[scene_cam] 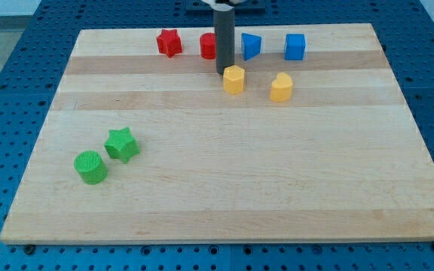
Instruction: Slide the green star towards the the yellow hexagon
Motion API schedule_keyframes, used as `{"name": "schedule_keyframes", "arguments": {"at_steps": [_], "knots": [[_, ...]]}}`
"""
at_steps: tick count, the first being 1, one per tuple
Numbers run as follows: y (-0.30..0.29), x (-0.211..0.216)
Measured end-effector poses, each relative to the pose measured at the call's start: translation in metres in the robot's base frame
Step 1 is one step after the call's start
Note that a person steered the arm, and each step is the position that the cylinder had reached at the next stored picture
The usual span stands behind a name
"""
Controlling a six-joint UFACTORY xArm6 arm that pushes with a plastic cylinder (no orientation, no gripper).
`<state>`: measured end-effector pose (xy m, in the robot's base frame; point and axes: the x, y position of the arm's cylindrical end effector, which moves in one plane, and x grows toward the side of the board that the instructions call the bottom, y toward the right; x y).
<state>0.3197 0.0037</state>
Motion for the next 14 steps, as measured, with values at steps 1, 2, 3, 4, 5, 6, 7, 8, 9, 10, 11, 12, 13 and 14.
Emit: {"name": "schedule_keyframes", "arguments": {"at_steps": [1,2,3,4,5,6,7,8,9,10,11,12,13,14], "knots": [[0.0,0.004],[-0.011,0.008],[-0.018,0.054],[-0.02,0.097],[-0.013,0.167],[-0.045,0.22],[-0.11,0.215],[-0.169,0.182],[-0.174,0.166],[-0.174,0.166],[-0.205,0.174],[-0.21,0.168],[-0.192,0.158],[-0.182,0.123]]}}
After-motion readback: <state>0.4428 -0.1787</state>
